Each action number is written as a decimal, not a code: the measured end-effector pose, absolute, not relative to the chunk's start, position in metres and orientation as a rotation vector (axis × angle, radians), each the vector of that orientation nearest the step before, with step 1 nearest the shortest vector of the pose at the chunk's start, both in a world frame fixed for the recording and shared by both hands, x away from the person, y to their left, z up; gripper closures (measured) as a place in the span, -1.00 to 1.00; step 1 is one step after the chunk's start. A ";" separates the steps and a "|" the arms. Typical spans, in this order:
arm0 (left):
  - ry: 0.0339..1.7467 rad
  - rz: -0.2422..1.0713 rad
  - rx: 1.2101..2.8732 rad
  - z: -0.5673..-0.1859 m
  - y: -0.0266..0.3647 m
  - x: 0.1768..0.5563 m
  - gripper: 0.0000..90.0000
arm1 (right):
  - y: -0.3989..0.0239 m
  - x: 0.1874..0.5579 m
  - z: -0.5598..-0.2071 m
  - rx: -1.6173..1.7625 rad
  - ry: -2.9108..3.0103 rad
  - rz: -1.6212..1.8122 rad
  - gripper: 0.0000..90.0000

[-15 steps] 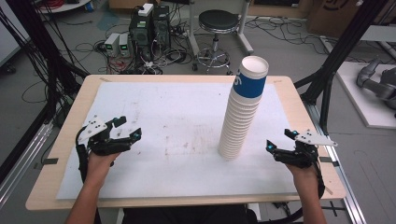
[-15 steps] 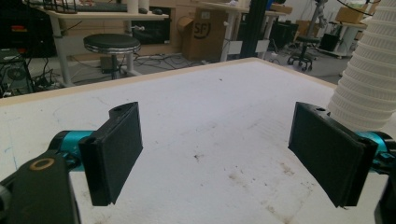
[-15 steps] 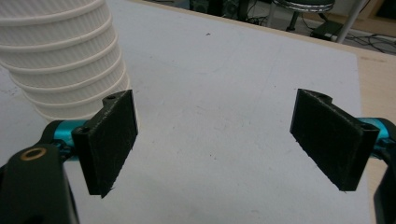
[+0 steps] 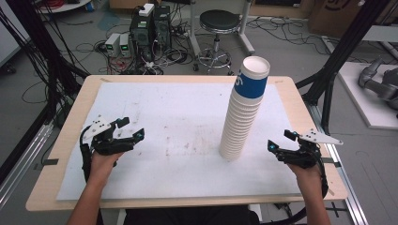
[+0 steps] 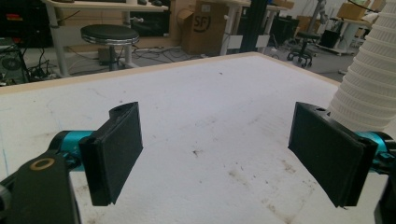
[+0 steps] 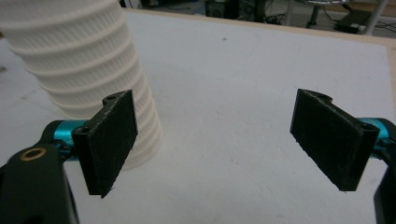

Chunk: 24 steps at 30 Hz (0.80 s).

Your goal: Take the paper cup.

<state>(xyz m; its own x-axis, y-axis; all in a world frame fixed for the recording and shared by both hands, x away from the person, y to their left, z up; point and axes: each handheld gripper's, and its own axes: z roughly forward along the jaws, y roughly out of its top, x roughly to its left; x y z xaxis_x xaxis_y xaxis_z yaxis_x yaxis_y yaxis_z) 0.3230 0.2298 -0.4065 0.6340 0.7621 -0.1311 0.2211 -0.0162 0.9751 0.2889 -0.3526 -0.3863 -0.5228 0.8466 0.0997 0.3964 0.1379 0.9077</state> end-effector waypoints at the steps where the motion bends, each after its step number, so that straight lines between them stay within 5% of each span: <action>1: 0.843 0.523 1.568 -0.406 0.230 0.323 -0.62 | -0.351 0.289 -0.381 1.181 1.987 1.375 -0.67; 14: 0.761 0.479 1.618 -0.377 0.218 0.332 -0.62 | -0.299 0.285 -0.270 0.743 2.051 1.549 -0.67; 24: 0.667 0.437 1.646 -0.340 0.198 0.346 -0.62 | -0.274 0.318 -0.258 0.745 2.135 1.564 -0.68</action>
